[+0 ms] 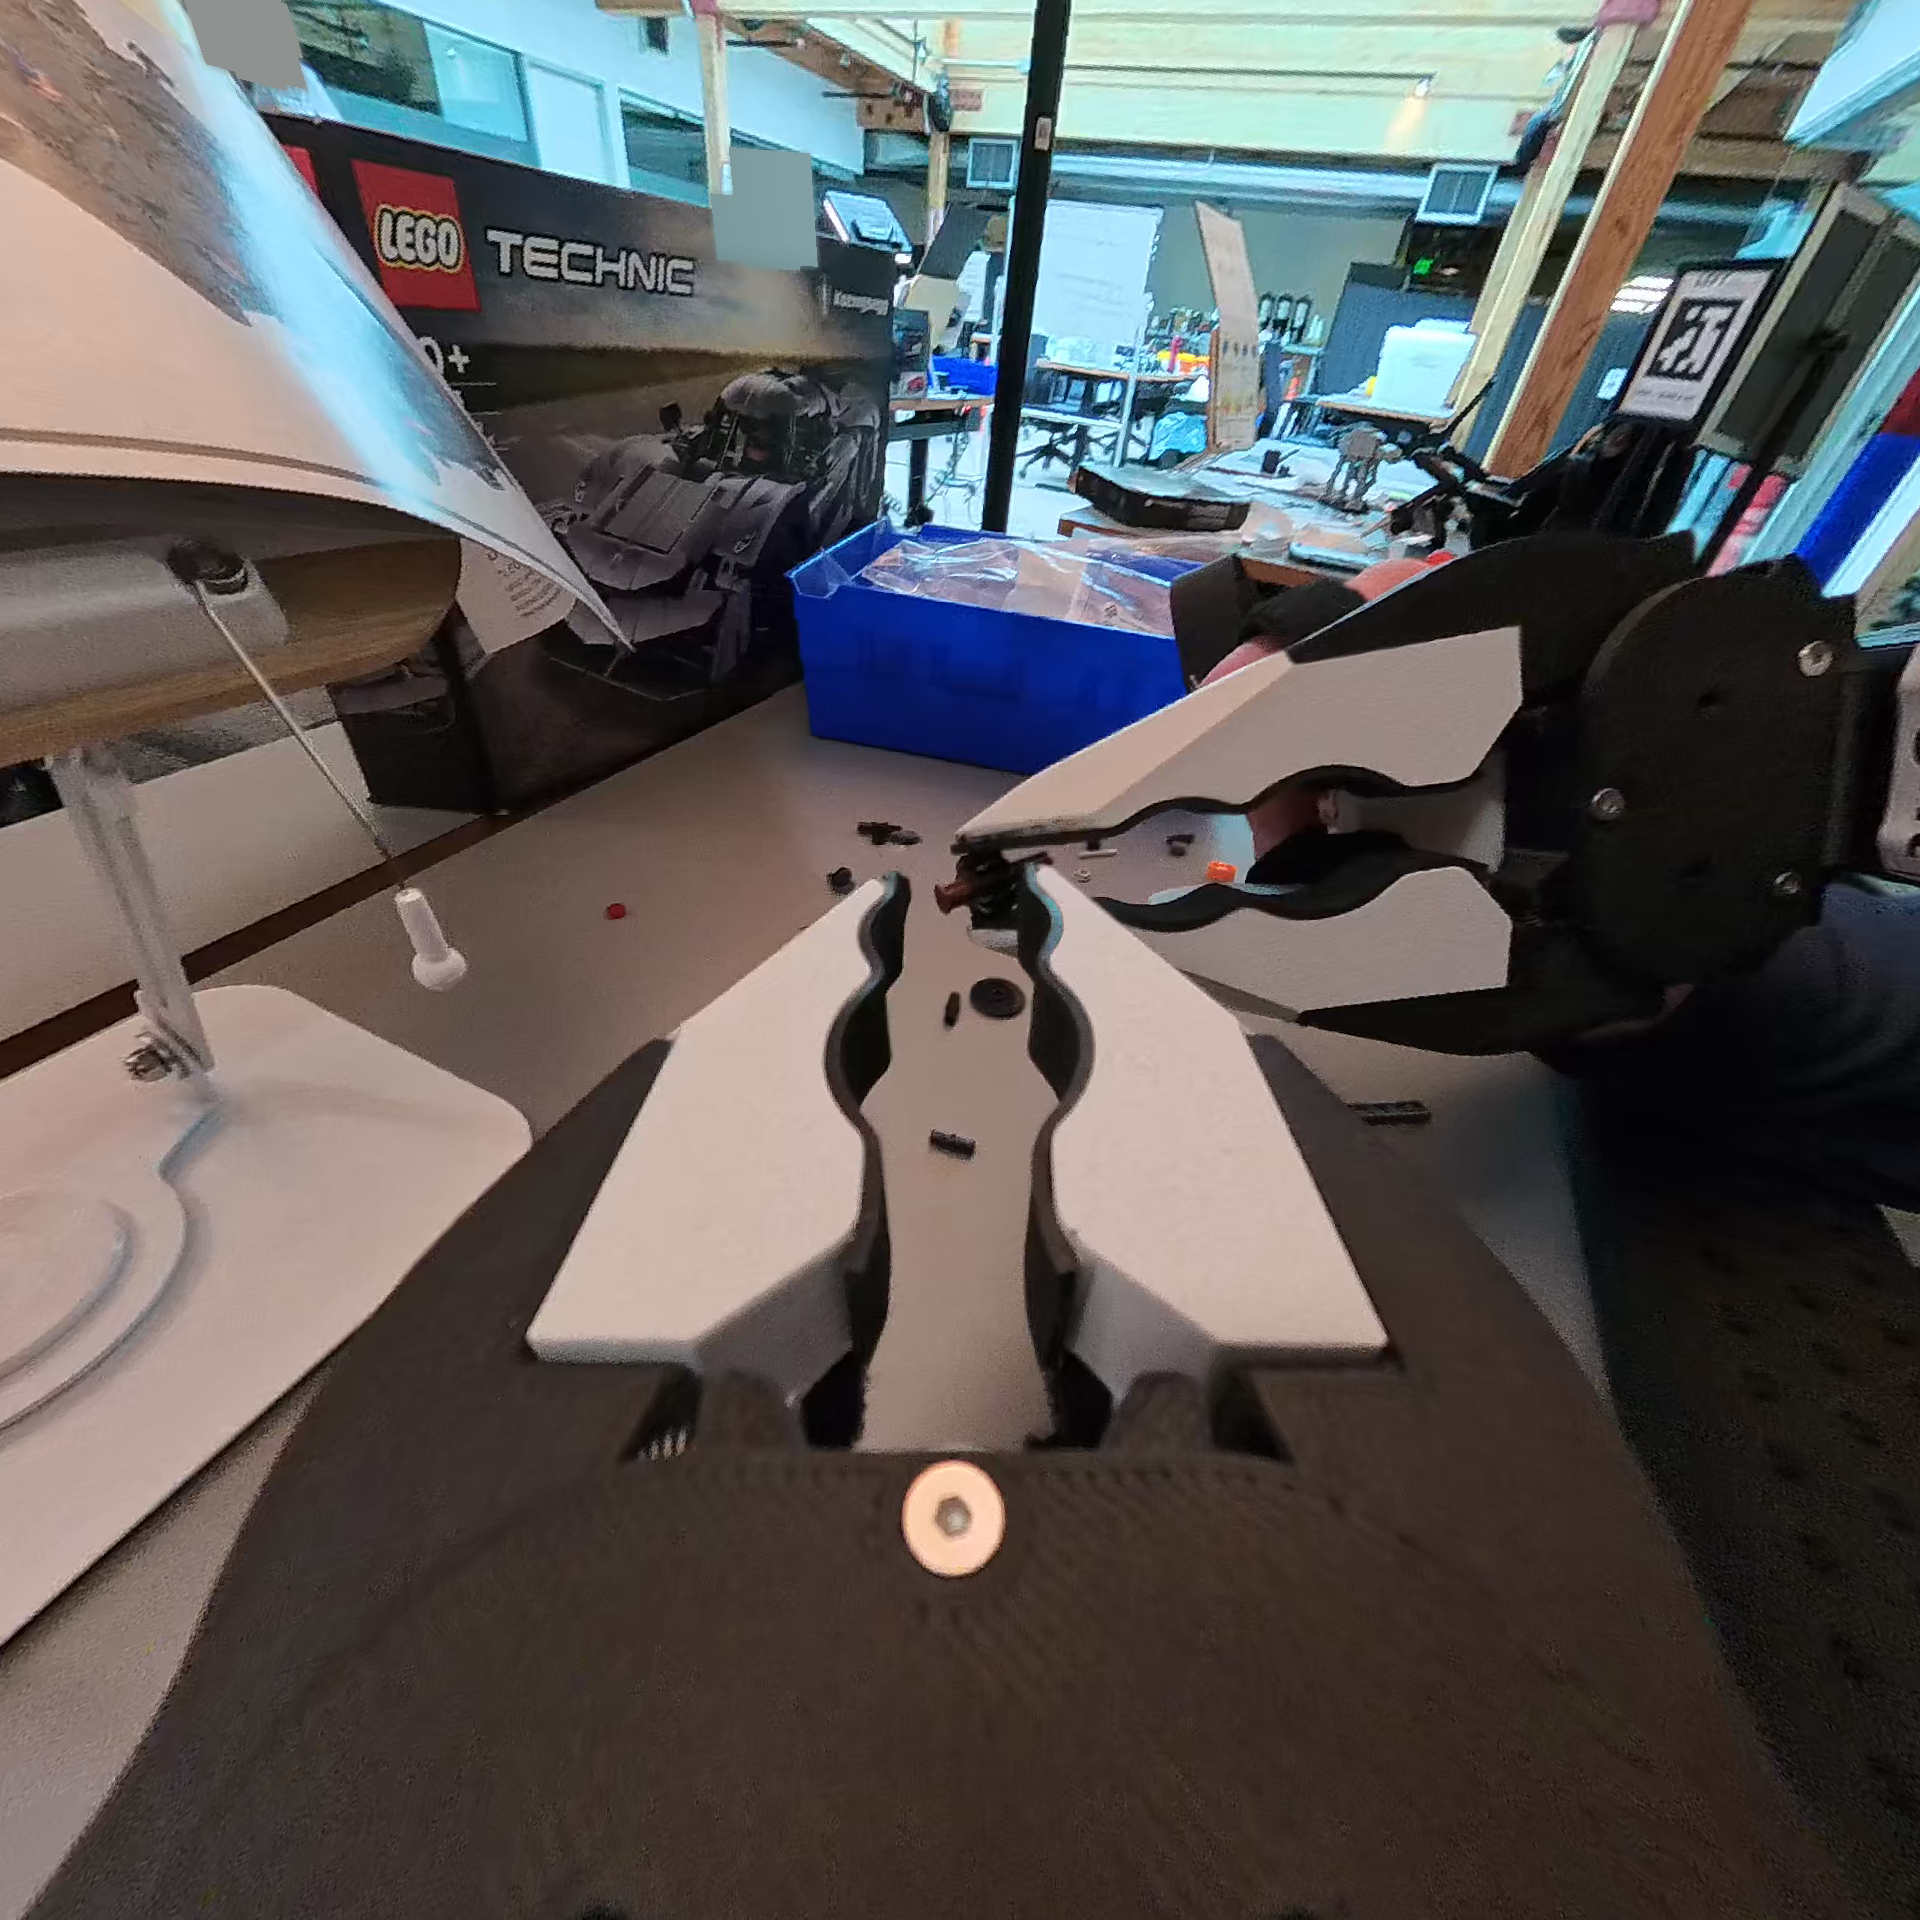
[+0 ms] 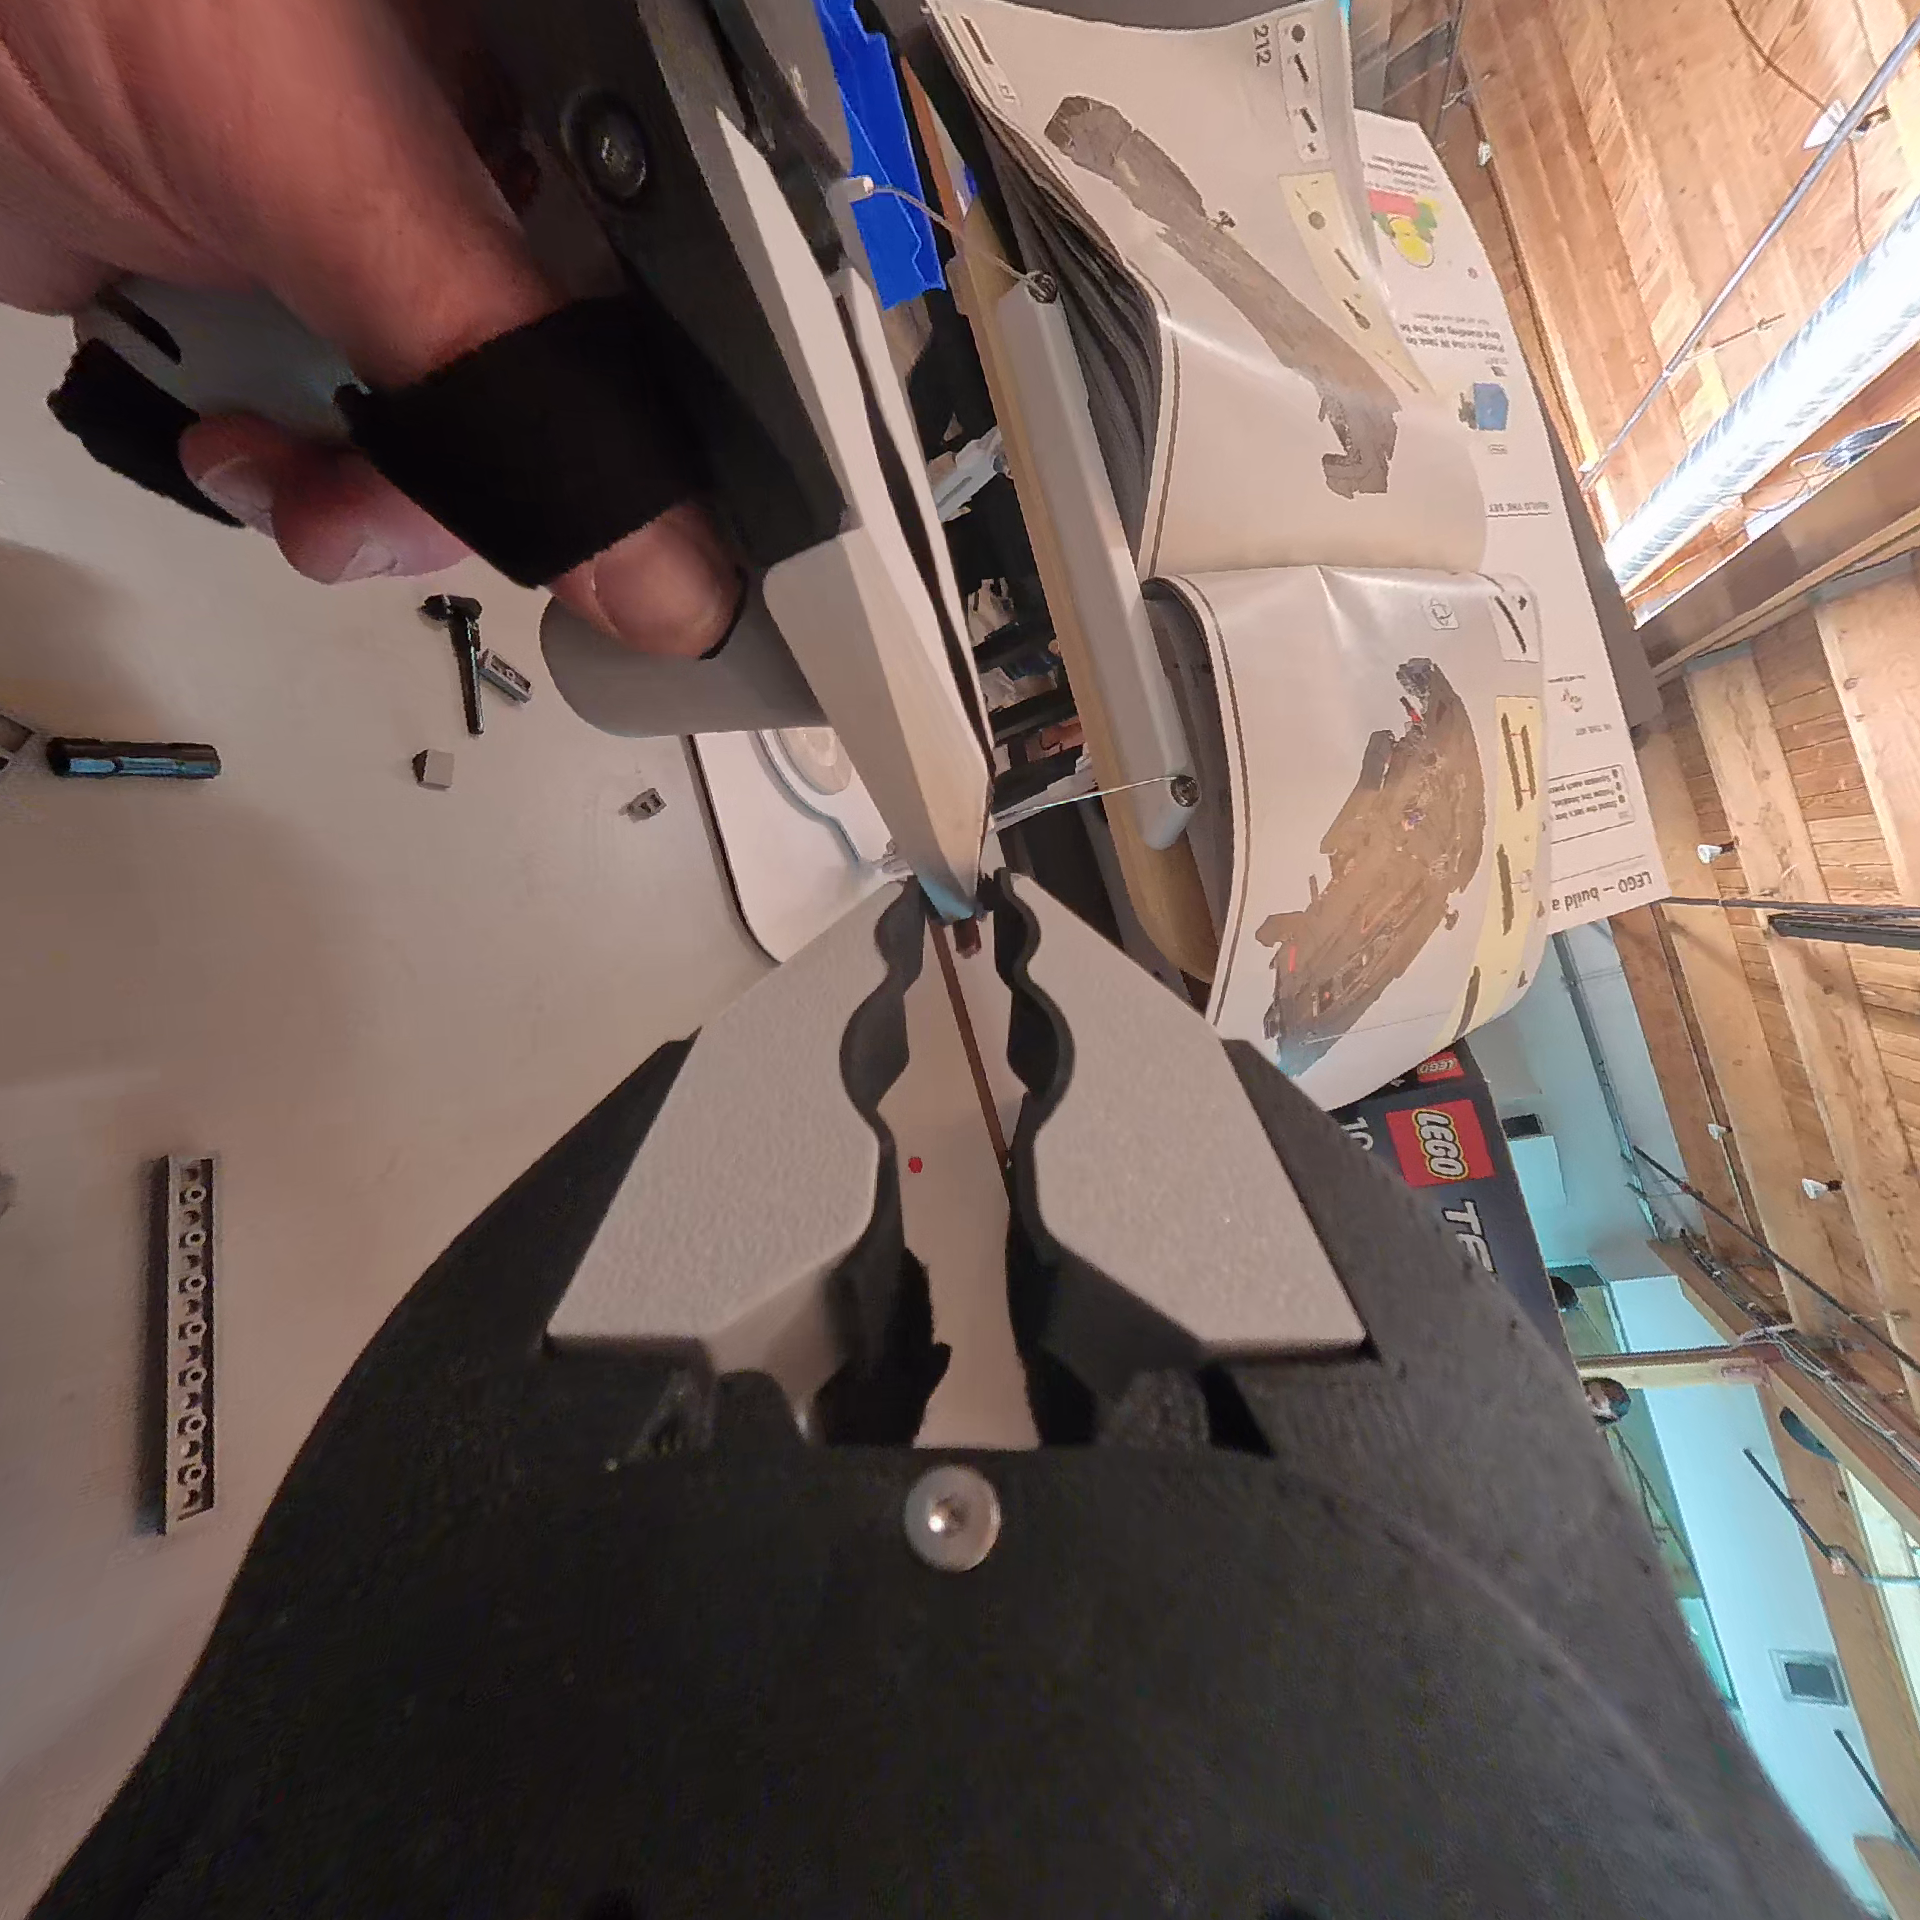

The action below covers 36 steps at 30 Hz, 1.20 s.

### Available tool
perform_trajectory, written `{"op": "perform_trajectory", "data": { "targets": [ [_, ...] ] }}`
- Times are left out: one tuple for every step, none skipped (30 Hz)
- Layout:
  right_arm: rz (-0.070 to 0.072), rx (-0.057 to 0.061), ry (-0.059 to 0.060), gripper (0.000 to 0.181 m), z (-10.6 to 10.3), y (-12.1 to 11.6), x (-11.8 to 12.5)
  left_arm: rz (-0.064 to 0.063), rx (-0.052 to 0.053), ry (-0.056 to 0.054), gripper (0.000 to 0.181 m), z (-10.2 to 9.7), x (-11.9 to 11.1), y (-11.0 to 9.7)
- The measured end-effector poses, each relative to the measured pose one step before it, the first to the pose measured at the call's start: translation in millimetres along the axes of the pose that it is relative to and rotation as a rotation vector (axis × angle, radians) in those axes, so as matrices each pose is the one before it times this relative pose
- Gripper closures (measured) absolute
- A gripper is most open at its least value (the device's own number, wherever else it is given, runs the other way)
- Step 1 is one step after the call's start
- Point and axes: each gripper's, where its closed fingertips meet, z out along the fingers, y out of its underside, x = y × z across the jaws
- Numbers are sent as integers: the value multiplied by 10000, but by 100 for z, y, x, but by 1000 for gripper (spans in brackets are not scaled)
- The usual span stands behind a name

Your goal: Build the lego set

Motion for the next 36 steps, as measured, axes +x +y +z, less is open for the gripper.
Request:
{"op": "perform_trajectory", "data": {
  "targets": [
    [3, -44, -9, 170, 60, 72, -37, 70, -79, -104, 163, 20, -53, 76],
    [6, -37, 1, 170, 43, 61, -30, 78, -54, -72, 164, 27, -7, 30],
    [6, -41, 3, 170, 50, 61, -5, 62, -67, -56, 166, 17, 49, 39],
    [2, -39, -3, 170, 44, 66, -18, 5, -71, -49, 168, 42, 49, 47],
    [0, -13, -5, 170, 18, 31, -6, 10, -60, -71, 168, 31, -20, 40],
    [10, 9, -9, 170, 10, -4, -14, 36, -25, -53, 168, 0, -18, 17],
    [7, -2, -7, 170, 6, -6, -6, 15, -32, -26, 168, -18, -5, 7],
    [-8, -10, 8, 170, 18, -2, 2, -5, -32, -10, 168, -4, -9, 12],
    [-7, -2, 9, 170, 6, -4, 4, 15, -11, 21, 169, -5, 52, -3],
    [4, 2, -7, 170, 10, -6, -12, 47, -9, -15, 169, -10, 5, 6],
    [3, -9, -10, 170, 18, 16, -20, 38, -42, -25, 169, 6, -13, 46],
    [-11, -8, 10, 170, 7, 16, 4, 26, -31, -25, 169, 7, -12, 22],
    [1, 4, 16, 170, -1, -14, 17, 27, -10, -19, 169, 0, -4, -6],
    [10, 11, 13, 170, -7, -24, 38, 20, 7, -16, 169, -12, 6, -36],
    [-1, 11, 19, 170, -27, -20, 41, -2, 4, -11, 169, -12, 15, -42],
    [3, 14, 23, 170, -25, -24, 43, -5, -1, -6, 169, -3, 29, -47],
    [22, 16, 14, 170, -23, -28, 40, 0, -4, 8, 169, -1, 31, -45],
    [19, 23, 10, 170, -20, -41, 23, -16, 5, 26, 170, -11, 54, -45],
    [7, 34, 12, 170, -29, -43, 26, -33, 17, 57, 171, -12, 92, -62],
    [18, 30, 8, 170, -19, -58, 16, -50, 16, 68, 172, -21, 101, -50],
    [24, 19, 4, 170, -25, -40, 20, -2, 11, 45, 173, -1, 102, -52],
    [18, 24, 9, 170, -36, -32, 35, 53, -15, -12, 173, -15, 39, -34],
    [23, 46, 11, 171, -47, -52, 58, 54, -9, 10, 173, -28, 43, -62],
    [41, 44, 4, 170, -58, -70, 58, -11, 20, 30, 174, -34, 63, -82],
    [39, 30, -2, 170, -55, -47, 55, -17, 33, 36, 174, -32, 57, -79],
    [18, 18, -2, 170, -34, -37, 37, 37, 27, 24, 174, -28, 55, -59],
    [13, 16, -11, 170, -24, -4, 13, 48, -7, 17, 174, 3, 32, -10],
    [27, 27, -13, 170, -4, 9, 6, -4, -1, 48, 174, 11, 6, 7],
    [57, 37, -18, 170, -7, -10, 31, -48, 50, 57, 174, 4, 5, -31],
    [63, 39, -32, 170, -12, -1, 13, -55, 64, 50, 174, 11, 14, -30],
    [31, 26, -36, 170, -17, 30, 5, -50, 38, 55, 174, 21, 12, -18],
    [30, 23, -42, 170, -10, 32, -26, -81, 4, 70, 174, 39, 6, 31],
    [84, 46, -67, 170, -12, 7, -40, -55, 14, 106, 173, 14, 20, 38],
    [109, 50, -71, 170, -4, 13, -30, -96, 20, 125, 173, 3, 14, 35],
    [67, 33, -35, 170, 2, 6, -10, -146, 87, 130, 173, -3, 3, -21],
    [53, 6, -29, 170, 19, 26, -6, -150, 118, 113, 173, 21, -3, -18]
  ]
}}
